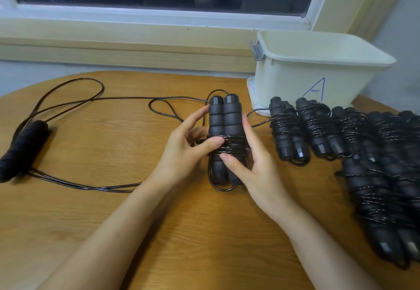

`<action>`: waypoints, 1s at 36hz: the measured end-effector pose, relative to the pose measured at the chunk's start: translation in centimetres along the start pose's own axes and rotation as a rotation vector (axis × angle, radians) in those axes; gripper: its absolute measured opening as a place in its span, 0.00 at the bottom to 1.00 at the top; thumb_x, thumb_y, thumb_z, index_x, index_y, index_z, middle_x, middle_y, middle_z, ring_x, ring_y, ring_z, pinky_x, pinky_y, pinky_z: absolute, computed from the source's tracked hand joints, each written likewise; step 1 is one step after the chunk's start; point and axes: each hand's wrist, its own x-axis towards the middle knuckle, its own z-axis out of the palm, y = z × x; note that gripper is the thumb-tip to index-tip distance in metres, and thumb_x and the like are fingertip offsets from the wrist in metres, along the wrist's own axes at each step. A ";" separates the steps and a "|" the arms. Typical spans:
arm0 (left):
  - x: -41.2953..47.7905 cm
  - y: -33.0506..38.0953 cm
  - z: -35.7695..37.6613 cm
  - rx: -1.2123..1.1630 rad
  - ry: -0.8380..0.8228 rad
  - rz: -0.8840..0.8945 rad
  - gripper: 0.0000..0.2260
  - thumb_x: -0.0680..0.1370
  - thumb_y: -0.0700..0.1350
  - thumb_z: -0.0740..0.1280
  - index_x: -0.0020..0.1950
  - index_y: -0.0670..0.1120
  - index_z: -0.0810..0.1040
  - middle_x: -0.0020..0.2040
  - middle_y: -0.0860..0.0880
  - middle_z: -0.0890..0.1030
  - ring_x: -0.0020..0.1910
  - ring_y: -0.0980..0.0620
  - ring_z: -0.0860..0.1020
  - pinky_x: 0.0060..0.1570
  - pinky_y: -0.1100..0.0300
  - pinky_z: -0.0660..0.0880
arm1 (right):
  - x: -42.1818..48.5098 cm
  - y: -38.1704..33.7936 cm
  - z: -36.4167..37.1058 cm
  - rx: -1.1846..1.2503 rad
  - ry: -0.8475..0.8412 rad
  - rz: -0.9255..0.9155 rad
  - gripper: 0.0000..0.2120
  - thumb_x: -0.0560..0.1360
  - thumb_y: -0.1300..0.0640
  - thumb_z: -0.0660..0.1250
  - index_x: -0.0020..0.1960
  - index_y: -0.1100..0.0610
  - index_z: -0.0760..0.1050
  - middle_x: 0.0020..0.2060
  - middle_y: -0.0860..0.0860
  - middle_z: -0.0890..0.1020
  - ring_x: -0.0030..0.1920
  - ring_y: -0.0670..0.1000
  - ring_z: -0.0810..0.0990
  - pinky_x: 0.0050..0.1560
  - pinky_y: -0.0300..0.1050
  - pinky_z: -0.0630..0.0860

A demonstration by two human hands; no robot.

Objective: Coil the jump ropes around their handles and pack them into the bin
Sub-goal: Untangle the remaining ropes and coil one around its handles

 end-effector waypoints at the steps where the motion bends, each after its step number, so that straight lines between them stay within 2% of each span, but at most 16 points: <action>1: 0.0 -0.1 0.0 -0.006 0.004 0.002 0.30 0.69 0.46 0.72 0.71 0.55 0.68 0.48 0.48 0.86 0.54 0.51 0.83 0.59 0.54 0.77 | 0.0 -0.1 -0.1 0.007 -0.008 0.002 0.40 0.74 0.44 0.68 0.80 0.45 0.52 0.72 0.45 0.70 0.72 0.44 0.69 0.71 0.50 0.69; 4: 0.1 -0.1 -0.1 -0.028 0.012 0.005 0.28 0.69 0.46 0.71 0.68 0.55 0.69 0.42 0.52 0.85 0.47 0.55 0.83 0.51 0.60 0.77 | 0.1 -0.4 -0.6 0.041 -0.044 0.013 0.39 0.73 0.44 0.68 0.79 0.42 0.52 0.73 0.43 0.70 0.72 0.44 0.68 0.72 0.52 0.69; 7: 0.2 0.0 -0.2 -0.051 0.012 -0.001 0.27 0.69 0.46 0.71 0.67 0.54 0.70 0.39 0.52 0.83 0.43 0.56 0.82 0.45 0.63 0.77 | 0.1 -0.5 -0.9 0.085 -0.084 0.027 0.38 0.75 0.49 0.70 0.78 0.40 0.53 0.74 0.43 0.69 0.73 0.44 0.68 0.72 0.54 0.68; 9: 0.2 -0.1 -0.3 -0.064 0.021 -0.006 0.26 0.70 0.45 0.74 0.66 0.53 0.71 0.39 0.51 0.83 0.43 0.55 0.81 0.45 0.61 0.77 | 0.1 -0.6 -1.1 0.134 -0.115 0.047 0.37 0.76 0.53 0.70 0.78 0.41 0.53 0.74 0.43 0.69 0.73 0.45 0.68 0.72 0.52 0.68; 11: 0.3 -0.2 -0.4 -0.084 0.031 -0.006 0.25 0.71 0.43 0.76 0.65 0.53 0.71 0.42 0.46 0.81 0.44 0.51 0.80 0.48 0.59 0.79 | 0.2 -0.7 -1.4 0.184 -0.134 0.069 0.37 0.76 0.55 0.69 0.78 0.43 0.54 0.72 0.41 0.71 0.72 0.43 0.70 0.69 0.44 0.71; 14: 0.4 -0.3 -0.6 -0.092 0.025 0.012 0.25 0.70 0.42 0.73 0.65 0.53 0.72 0.44 0.42 0.81 0.46 0.45 0.79 0.53 0.54 0.79 | 0.4 -1.0 -1.7 0.265 -0.149 0.106 0.36 0.75 0.57 0.68 0.77 0.43 0.56 0.68 0.38 0.74 0.68 0.39 0.72 0.60 0.33 0.72; 18: 0.5 -0.5 -0.7 -0.074 0.015 0.034 0.25 0.71 0.42 0.73 0.66 0.54 0.72 0.45 0.43 0.82 0.48 0.45 0.79 0.57 0.50 0.77 | 0.5 -1.0 -1.8 0.324 -0.142 0.142 0.35 0.73 0.56 0.68 0.75 0.41 0.57 0.65 0.35 0.77 0.66 0.36 0.73 0.58 0.30 0.72; 24: 0.4 -0.3 -0.7 -0.071 -0.018 0.065 0.24 0.72 0.41 0.70 0.67 0.54 0.71 0.43 0.49 0.83 0.48 0.48 0.79 0.56 0.54 0.78 | 0.5 -1.1 -1.8 0.343 -0.140 0.126 0.35 0.74 0.55 0.69 0.75 0.39 0.58 0.68 0.34 0.73 0.69 0.35 0.69 0.63 0.31 0.70; 25: 0.4 -0.3 -0.8 -0.069 -0.020 0.068 0.25 0.72 0.41 0.71 0.67 0.54 0.70 0.43 0.50 0.83 0.48 0.48 0.79 0.56 0.54 0.78 | 0.5 -1.0 -1.6 0.329 -0.127 0.111 0.35 0.74 0.55 0.69 0.75 0.39 0.58 0.70 0.35 0.72 0.70 0.36 0.68 0.65 0.33 0.70; 27: 0.4 -0.3 -0.8 -0.065 -0.010 0.079 0.27 0.71 0.45 0.74 0.68 0.55 0.70 0.43 0.51 0.83 0.48 0.48 0.80 0.56 0.54 0.78 | 0.4 -0.7 -1.2 0.273 -0.085 0.070 0.34 0.75 0.52 0.70 0.75 0.37 0.58 0.74 0.39 0.68 0.73 0.42 0.67 0.71 0.42 0.69; 29: 0.3 -0.4 -0.9 -0.050 0.008 0.096 0.28 0.69 0.49 0.73 0.68 0.55 0.70 0.43 0.51 0.83 0.48 0.49 0.81 0.57 0.52 0.78 | 0.2 -0.5 -0.7 0.177 0.013 0.015 0.33 0.76 0.51 0.71 0.75 0.37 0.60 0.73 0.42 0.68 0.72 0.47 0.69 0.71 0.49 0.70; 33: 0.3 -0.7 -0.5 -0.040 0.046 0.107 0.28 0.69 0.50 0.73 0.68 0.57 0.70 0.44 0.45 0.81 0.50 0.44 0.80 0.59 0.44 0.77 | 0.1 -0.5 -0.1 -0.099 0.207 -0.157 0.28 0.76 0.56 0.68 0.74 0.47 0.66 0.68 0.46 0.72 0.69 0.47 0.71 0.69 0.42 0.70; 36: 0.3 -0.8 -0.3 -0.043 0.082 0.109 0.29 0.69 0.47 0.76 0.68 0.55 0.71 0.42 0.48 0.80 0.47 0.47 0.80 0.56 0.47 0.78 | -0.2 -0.2 0.3 -0.252 0.229 -0.211 0.25 0.78 0.58 0.65 0.75 0.51 0.67 0.69 0.50 0.73 0.71 0.47 0.70 0.69 0.33 0.65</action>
